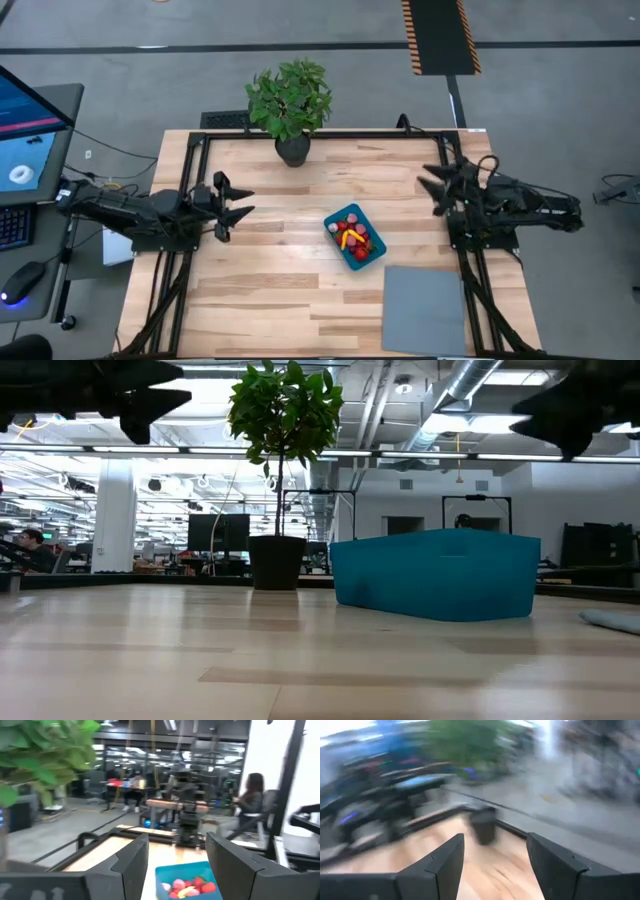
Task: Pick and placing Produce into tupperware
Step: Return to Home Position
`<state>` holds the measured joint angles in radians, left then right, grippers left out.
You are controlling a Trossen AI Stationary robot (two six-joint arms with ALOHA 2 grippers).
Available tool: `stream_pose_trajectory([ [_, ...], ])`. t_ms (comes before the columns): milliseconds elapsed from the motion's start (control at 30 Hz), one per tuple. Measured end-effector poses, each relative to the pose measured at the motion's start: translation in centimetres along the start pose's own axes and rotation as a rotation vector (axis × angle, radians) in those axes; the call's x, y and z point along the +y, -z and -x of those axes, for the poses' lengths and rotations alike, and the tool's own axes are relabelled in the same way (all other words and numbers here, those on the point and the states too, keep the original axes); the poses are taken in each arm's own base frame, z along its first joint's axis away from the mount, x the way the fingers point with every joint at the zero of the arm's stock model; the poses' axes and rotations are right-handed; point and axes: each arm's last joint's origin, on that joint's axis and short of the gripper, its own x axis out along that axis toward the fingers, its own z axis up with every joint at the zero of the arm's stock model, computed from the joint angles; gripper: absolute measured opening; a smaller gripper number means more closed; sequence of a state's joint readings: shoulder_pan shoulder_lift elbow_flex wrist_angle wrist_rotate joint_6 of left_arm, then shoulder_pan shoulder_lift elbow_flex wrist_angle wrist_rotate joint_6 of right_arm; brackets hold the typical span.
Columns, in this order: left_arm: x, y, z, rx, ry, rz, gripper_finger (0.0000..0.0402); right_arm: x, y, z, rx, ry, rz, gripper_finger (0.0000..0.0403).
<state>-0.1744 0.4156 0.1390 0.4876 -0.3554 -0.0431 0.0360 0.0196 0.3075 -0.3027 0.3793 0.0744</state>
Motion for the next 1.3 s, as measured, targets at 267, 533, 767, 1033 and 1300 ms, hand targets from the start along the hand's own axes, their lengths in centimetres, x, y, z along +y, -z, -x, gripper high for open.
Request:
stream_pose_trajectory([
  [267,1.1,0.6,-0.6,0.046,-0.034,0.017,0.0187,-0.2,1.2,-0.5,0.057,0.088,-0.092,0.024],
  [533,2.2,2.4,-1.2,0.163,0.008,-0.005,0.0187,1.0,4.0,-1.8,0.023,-0.158,0.049,0.024],
  [767,3.0,3.5,-0.4,0.031,0.034,0.028,0.0187,1.0,5.1,-2.0,0.016,-0.16,0.079,0.024],
  [1033,2.9,4.5,-0.3,0.135,0.084,-0.041,0.0187,0.5,6.3,-2.0,0.121,-0.079,0.145,0.024],
  [1300,3.2,5.2,-0.2,0.21,0.018,-0.092,0.0187,-0.1,6.4,-2.1,0.14,-0.006,0.164,0.024],
])
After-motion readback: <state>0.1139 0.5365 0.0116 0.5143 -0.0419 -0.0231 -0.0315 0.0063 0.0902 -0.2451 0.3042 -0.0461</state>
